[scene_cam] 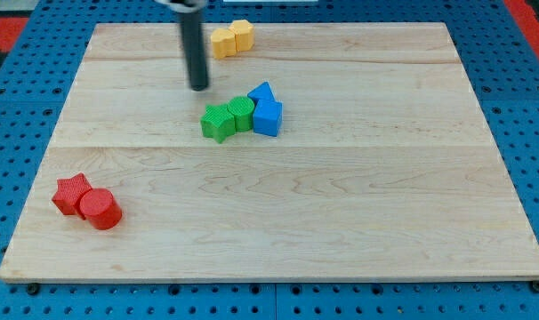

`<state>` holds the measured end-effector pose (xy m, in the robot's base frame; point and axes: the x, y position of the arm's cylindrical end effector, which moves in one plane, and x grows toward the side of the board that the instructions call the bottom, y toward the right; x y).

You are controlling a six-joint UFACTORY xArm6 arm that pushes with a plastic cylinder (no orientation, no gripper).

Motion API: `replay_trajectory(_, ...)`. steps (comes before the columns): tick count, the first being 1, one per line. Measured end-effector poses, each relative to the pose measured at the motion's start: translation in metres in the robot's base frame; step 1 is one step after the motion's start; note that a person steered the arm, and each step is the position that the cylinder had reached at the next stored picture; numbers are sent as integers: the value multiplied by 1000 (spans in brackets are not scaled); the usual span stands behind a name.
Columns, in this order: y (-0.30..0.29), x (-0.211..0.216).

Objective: Push the red circle towards right and up

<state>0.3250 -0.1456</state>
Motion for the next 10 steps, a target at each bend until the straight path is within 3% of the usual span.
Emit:
replay_trajectory(1,-49,20)
replay_trajectory(3,-131,132)
replay_trajectory(4,-147,210)
replay_trajectory(5,-86,241)
replay_trajectory(7,-66,223)
replay_trajectory(10,24,219)
